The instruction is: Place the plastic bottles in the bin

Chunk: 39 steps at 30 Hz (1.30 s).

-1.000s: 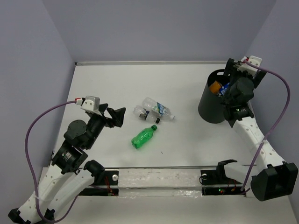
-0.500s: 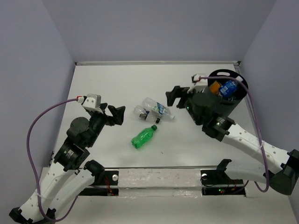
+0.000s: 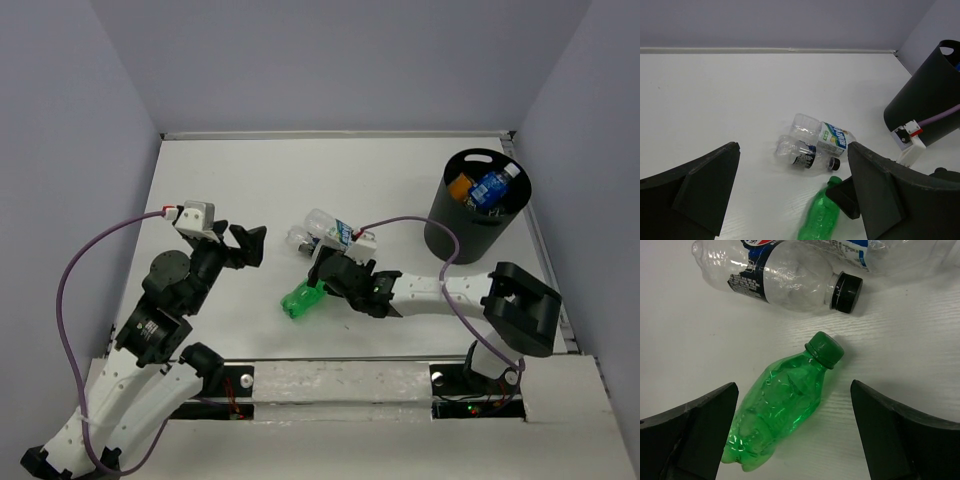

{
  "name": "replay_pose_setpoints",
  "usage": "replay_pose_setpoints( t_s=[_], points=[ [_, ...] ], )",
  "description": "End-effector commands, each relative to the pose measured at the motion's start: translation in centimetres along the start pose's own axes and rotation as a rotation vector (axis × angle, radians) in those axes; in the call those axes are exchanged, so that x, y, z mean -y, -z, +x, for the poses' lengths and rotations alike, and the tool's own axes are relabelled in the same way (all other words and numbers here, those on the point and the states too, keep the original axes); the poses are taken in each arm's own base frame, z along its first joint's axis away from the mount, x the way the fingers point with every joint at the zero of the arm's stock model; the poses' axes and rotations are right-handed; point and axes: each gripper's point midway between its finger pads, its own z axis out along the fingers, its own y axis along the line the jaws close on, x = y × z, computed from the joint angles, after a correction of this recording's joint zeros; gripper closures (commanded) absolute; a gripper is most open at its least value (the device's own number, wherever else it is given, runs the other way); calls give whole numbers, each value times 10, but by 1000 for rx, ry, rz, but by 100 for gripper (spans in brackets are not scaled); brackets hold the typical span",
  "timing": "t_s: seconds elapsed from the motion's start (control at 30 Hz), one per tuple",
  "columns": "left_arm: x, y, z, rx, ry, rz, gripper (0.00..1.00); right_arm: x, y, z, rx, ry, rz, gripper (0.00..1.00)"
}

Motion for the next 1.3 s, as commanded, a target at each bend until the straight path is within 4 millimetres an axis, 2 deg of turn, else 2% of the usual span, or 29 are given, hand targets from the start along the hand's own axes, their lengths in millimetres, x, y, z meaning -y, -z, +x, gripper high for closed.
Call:
replay_pose_setpoints(
  t_s=[0.0,0.27,0.47,0.57,0.6,0.63,0.73,0.8,0.93,1.03,1.1,1.2,1.23,1.27],
  points=[
    [5,-1,-8,35,8,27,1,-27,-3,-13,38,-166,-22,0],
    [8,0,-8,35,10,45,1,-24,-27,18,-35,-132,27,0],
    [8,2,-10,40,11,48,1,-9,-35,31,-52,-114,87,4],
    [9,2,-10,42,13,48,1,1,-35,33,-48,-92,115,11],
    [7,2,-10,43,13,44,1,9,-35,35,-49,-80,137,22],
    [7,2,-11,46,14,43,1,12,-35,35,-50,-74,144,28],
    [7,2,-10,44,13,39,1,26,-30,39,-61,-60,167,32],
    [7,1,-10,41,12,38,1,32,-22,40,-60,-31,163,40],
    [7,0,-9,38,10,38,1,42,-8,36,-63,35,158,43],
    [6,0,-9,38,12,34,1,46,3,33,-63,78,142,55],
    [6,-1,-8,35,11,34,1,46,15,23,-50,92,113,55],
    [5,-2,-7,30,10,28,1,32,32,-2,-9,112,48,57],
    [5,-2,-7,30,10,28,1,28,37,-11,12,115,31,58],
    [5,-2,-6,29,9,27,1,17,49,-28,46,127,-13,59]
  ],
)
